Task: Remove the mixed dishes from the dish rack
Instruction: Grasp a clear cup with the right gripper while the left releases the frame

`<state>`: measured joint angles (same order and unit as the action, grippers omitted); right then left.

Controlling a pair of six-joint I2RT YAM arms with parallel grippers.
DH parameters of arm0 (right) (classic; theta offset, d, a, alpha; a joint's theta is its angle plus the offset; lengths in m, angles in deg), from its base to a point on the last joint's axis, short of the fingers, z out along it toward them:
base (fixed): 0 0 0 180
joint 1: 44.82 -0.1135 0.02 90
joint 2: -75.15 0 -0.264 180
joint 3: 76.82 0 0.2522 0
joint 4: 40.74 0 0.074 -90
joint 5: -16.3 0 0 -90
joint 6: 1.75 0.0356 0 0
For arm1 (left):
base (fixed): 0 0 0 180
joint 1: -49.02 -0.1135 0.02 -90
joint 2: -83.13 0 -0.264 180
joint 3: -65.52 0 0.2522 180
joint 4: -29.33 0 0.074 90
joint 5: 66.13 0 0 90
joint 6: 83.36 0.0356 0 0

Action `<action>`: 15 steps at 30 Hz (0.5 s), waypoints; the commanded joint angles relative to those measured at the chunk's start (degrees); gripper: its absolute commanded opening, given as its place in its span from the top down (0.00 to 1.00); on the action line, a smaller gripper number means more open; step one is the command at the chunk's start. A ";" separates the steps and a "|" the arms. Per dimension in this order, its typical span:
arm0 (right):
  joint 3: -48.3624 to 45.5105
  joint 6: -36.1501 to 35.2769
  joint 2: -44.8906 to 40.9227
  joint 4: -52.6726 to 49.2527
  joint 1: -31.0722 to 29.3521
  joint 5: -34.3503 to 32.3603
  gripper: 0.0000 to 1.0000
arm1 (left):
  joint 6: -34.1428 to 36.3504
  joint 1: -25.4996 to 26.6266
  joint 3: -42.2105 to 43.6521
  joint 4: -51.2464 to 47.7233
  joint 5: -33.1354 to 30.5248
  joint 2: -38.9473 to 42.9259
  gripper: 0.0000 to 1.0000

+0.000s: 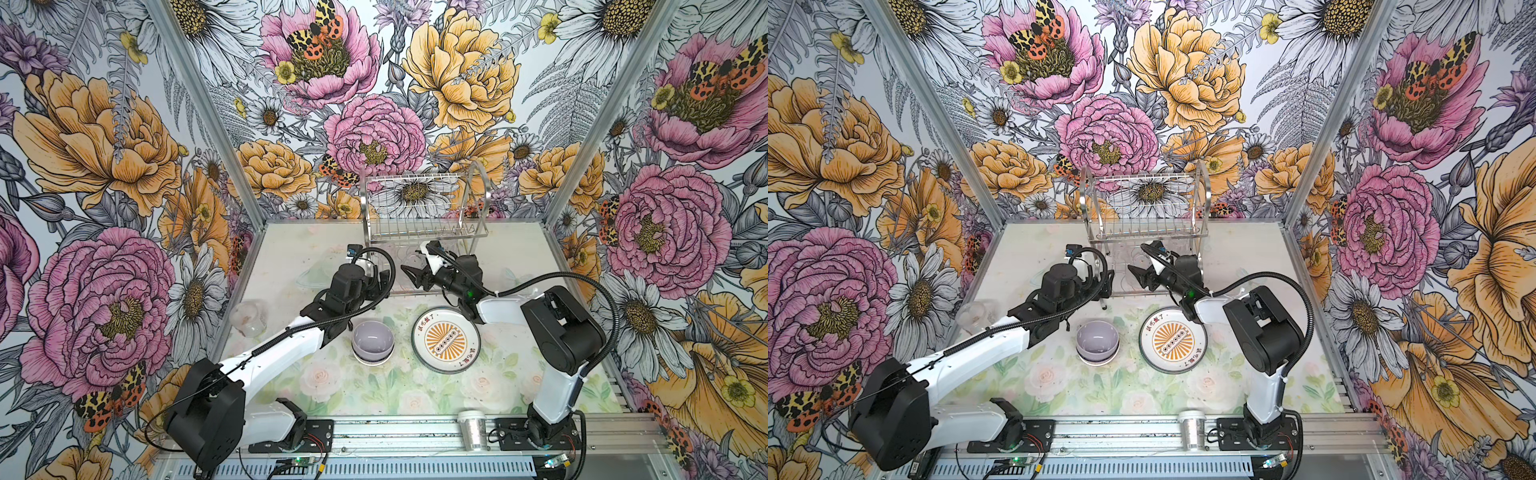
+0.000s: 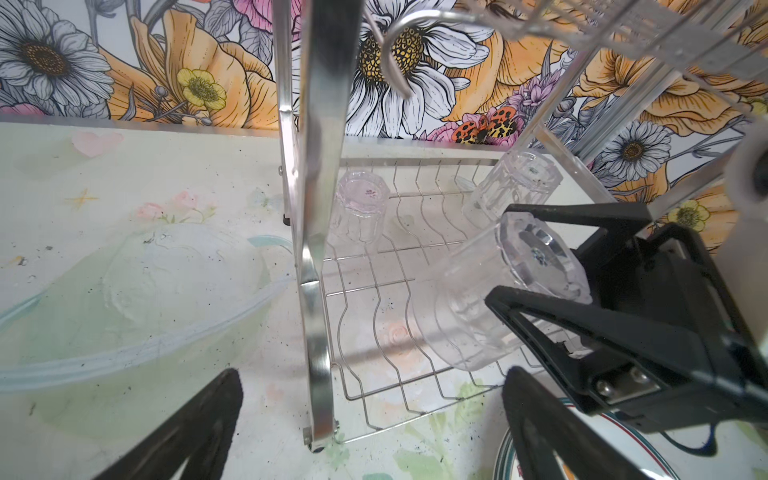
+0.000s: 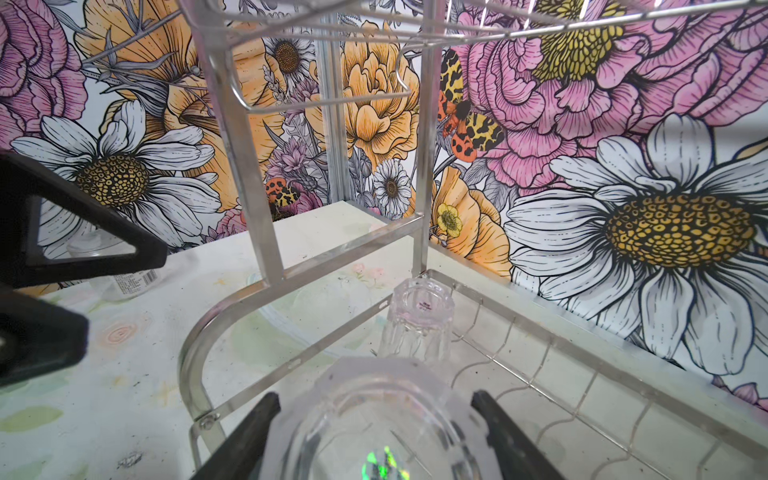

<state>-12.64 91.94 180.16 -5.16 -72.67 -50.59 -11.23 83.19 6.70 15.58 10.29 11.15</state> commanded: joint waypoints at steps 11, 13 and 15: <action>-8.87 4.25 -10.93 4.69 -3.25 -7.10 1.00 | -3.24 0.60 4.95 -5.95 -1.95 11.29 0.01; -10.32 5.18 -12.62 4.67 -3.76 -8.15 1.00 | -3.57 0.71 5.81 -7.28 -2.39 13.80 0.01; -11.63 6.91 -14.10 4.71 -4.00 -9.03 1.00 | -3.75 0.78 6.49 -8.61 -2.63 16.09 0.01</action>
<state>-23.26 95.87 169.08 -4.28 -76.06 -57.06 -13.92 83.41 12.02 9.55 9.28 24.66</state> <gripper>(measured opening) 0.697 0.987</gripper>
